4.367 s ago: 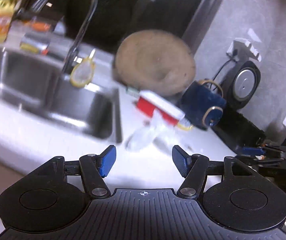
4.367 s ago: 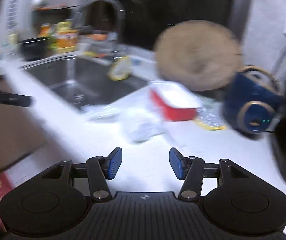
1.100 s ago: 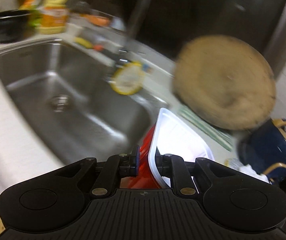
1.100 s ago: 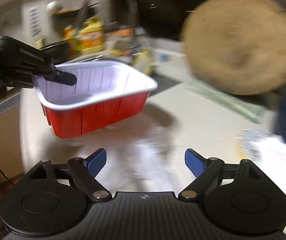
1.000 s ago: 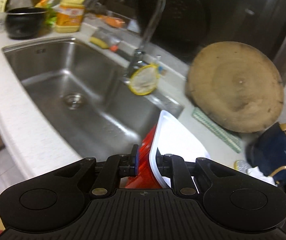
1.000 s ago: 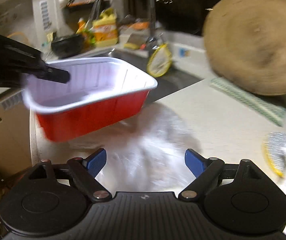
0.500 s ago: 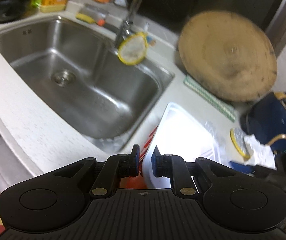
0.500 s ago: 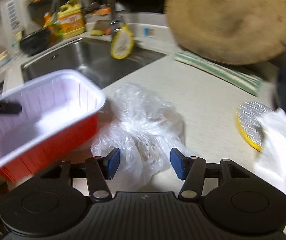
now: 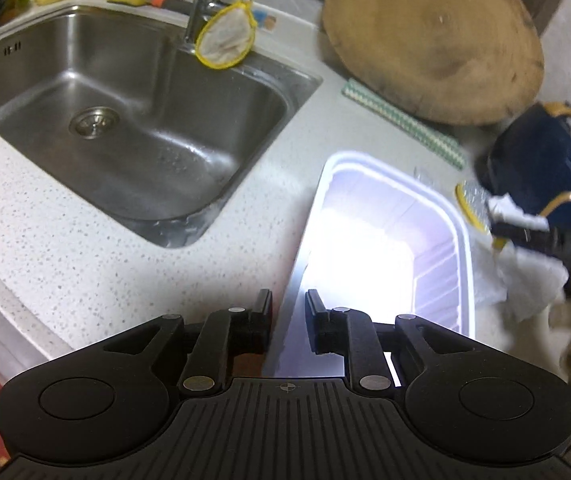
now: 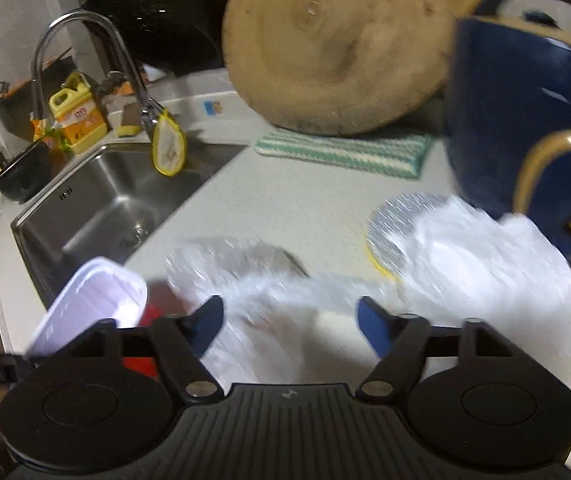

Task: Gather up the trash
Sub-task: 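Lift the tray with the left gripper while the right grasps the clear plastic bag, then carry the tray and plastic bag with both grippers over the bin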

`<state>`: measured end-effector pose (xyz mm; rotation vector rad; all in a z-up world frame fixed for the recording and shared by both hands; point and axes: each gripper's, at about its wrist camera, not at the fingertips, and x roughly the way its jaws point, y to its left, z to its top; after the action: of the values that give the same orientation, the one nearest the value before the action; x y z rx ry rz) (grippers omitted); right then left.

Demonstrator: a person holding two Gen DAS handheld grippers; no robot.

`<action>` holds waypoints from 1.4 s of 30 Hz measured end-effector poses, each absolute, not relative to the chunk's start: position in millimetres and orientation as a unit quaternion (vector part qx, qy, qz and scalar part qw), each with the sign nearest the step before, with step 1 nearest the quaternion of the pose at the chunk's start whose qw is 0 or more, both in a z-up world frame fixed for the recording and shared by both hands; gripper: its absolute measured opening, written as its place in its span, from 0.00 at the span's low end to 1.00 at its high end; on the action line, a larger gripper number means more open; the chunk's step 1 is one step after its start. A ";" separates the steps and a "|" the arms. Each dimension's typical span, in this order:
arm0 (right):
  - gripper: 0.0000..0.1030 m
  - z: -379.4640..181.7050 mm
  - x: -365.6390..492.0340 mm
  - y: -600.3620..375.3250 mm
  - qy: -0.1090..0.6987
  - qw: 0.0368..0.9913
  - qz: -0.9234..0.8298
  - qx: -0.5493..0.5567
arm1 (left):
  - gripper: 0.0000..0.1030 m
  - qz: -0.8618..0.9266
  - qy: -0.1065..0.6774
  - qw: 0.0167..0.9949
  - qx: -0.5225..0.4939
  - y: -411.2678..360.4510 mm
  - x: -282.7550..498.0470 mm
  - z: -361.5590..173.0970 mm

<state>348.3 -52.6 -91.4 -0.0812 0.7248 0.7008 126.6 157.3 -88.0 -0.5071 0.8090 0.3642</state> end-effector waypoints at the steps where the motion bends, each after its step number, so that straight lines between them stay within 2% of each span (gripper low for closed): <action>1: 0.77 -91.7 350.0 -43.2 0.346 0.873 0.341 -0.042 | 0.20 0.170 0.393 0.871 -0.240 155.7 127.1 -89.7; 8: 0.75 -117.7 375.8 8.1 0.407 0.834 0.371 -0.038 | 0.17 0.150 0.405 0.872 -0.232 146.4 125.8 -94.5; 9: 0.63 -119.3 374.6 9.3 0.404 0.835 0.370 -0.051 | 0.17 0.148 0.401 0.870 -0.245 147.8 123.8 -95.2; 10: 0.44 -118.2 371.6 8.2 0.402 0.833 0.375 -0.063 | 0.15 0.146 0.398 0.867 -0.261 149.0 120.7 -96.8; 12: 0.30 -111.6 368.2 -1.8 0.408 0.818 0.401 -0.062 | 0.14 0.137 0.393 0.864 -0.284 151.7 117.7 -99.2; 13: 0.27 -107.5 365.7 -10.5 0.408 0.816 0.405 -0.061 | 0.14 0.133 0.392 0.864 -0.287 152.0 117.8 -99.8; 17: 0.25 -97.7 355.0 -48.7 0.382 0.845 0.363 -0.096 | 0.13 0.121 0.391 0.867 -0.286 151.7 120.1 -100.5; 23: 0.27 -105.4 347.6 -105.6 0.401 0.866 0.292 -0.063 | 0.13 0.108 0.397 0.871 -0.267 155.5 123.5 -100.1; 28: 0.41 -114.3 325.7 -131.2 0.405 0.874 0.261 -0.060 | 0.13 0.077 0.401 0.879 -0.247 147.8 131.2 -101.2; 32: 0.41 -119.6 306.6 -140.5 0.390 0.885 0.248 -0.062 | 0.15 0.052 0.405 0.882 -0.234 140.4 134.1 -102.4; 35: 0.40 -122.5 286.3 -146.1 0.397 0.886 0.238 -0.017 | 0.16 0.034 0.420 0.874 -0.243 137.1 134.6 -101.2; 37: 0.34 -122.7 262.1 -144.9 0.399 0.886 0.236 0.001 | 0.14 0.032 0.409 0.872 -0.267 141.7 126.6 -103.5; 42: 0.30 -127.3 186.1 -123.5 0.402 0.882 0.243 0.046 | 0.13 0.002 0.372 0.882 -0.291 159.5 95.7 -101.3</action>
<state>186.1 -123.5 -127.3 0.0955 0.8370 0.5070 95.7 159.5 -101.3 -0.6056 0.7750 0.0050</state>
